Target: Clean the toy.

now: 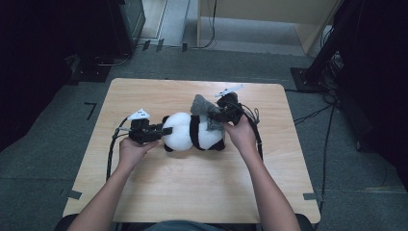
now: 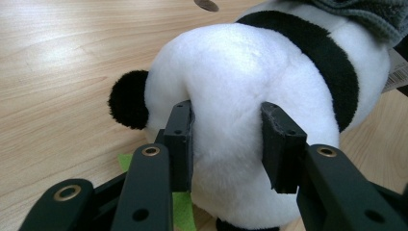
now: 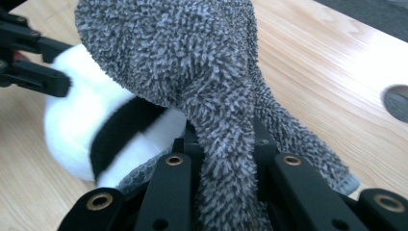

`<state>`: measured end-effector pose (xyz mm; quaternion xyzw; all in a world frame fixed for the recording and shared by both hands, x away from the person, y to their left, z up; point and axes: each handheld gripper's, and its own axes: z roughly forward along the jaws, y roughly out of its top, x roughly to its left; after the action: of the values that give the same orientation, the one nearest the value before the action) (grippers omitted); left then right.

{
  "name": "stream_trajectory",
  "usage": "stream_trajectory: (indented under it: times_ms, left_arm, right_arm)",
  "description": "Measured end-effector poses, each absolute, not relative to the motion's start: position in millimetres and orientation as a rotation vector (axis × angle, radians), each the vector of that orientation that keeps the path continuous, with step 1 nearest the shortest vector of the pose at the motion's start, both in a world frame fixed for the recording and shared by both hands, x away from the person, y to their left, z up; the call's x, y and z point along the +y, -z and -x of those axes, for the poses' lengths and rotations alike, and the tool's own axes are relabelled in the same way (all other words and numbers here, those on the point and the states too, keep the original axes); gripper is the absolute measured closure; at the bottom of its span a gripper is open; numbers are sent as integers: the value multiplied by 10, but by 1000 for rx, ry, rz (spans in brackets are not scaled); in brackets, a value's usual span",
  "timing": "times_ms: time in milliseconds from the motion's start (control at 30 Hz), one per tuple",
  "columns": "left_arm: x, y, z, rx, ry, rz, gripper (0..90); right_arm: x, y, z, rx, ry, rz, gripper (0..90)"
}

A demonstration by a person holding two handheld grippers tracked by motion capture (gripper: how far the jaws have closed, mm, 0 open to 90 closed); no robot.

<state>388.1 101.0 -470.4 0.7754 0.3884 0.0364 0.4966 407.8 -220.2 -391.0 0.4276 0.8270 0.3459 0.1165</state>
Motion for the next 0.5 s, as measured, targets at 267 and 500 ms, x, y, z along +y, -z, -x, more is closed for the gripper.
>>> stream_trajectory:
  times_ms: [267,500]
  left_arm:
    - [1020,4702,-3900,933,-71,-1885,613]
    - [1010,4689,-3881,931,-74,-1884,616]
  right_arm:
    - [-2618,4069,-3938,2331,-1031,-1343,771]
    - [-2791,4251,-3865,2285,-1168,-1377,771]
